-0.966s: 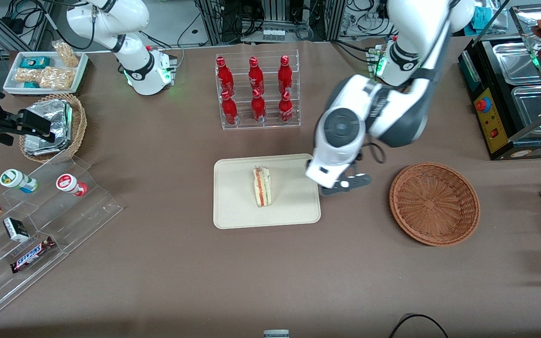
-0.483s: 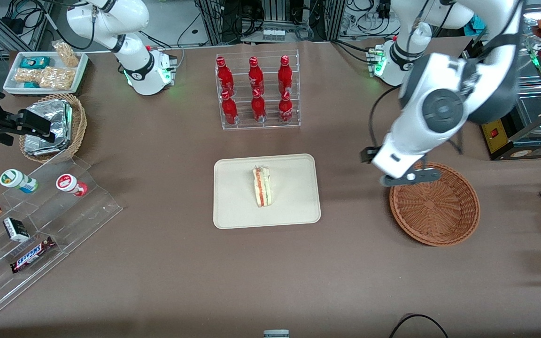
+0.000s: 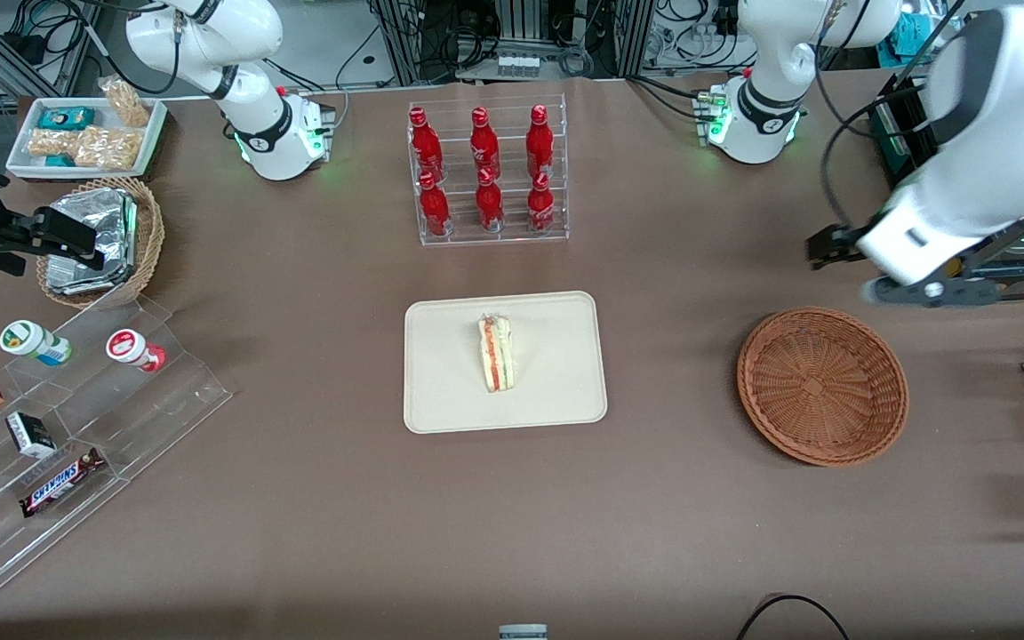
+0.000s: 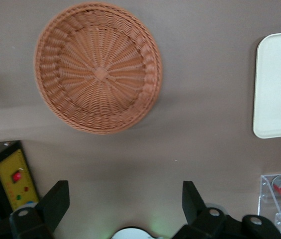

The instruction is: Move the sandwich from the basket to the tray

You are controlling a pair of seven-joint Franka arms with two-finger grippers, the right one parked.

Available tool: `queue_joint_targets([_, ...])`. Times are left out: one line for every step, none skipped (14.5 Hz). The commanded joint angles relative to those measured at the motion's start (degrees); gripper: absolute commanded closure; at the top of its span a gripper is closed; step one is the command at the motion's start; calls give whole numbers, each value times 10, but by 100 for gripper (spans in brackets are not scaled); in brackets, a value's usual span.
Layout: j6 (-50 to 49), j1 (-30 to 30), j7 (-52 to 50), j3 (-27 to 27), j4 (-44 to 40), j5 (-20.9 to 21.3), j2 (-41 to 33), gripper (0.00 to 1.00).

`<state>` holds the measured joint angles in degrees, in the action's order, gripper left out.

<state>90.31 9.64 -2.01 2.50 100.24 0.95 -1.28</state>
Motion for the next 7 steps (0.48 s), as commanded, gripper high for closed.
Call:
queue_joint_targets([-21, -79, 36, -67, -37, 4, -1, 0])
queue_joint_targets([-22, -94, 38, -78, -53, 4, 1, 0])
queue_joint_targets([-19, -96, 40, -77, -60, 5, 1, 0])
queue_joint_targets([-17, -96, 46, -73, -73, 6, 4, 0])
queue_joint_targets([-16, -93, 45, -61, -77, 5, 5, 0])
queue_joint_targets([-16, -89, 44, -39, -80, 2, 3, 0])
queue_joint_targets([-17, -86, 44, -32, -88, 0, 2, 0])
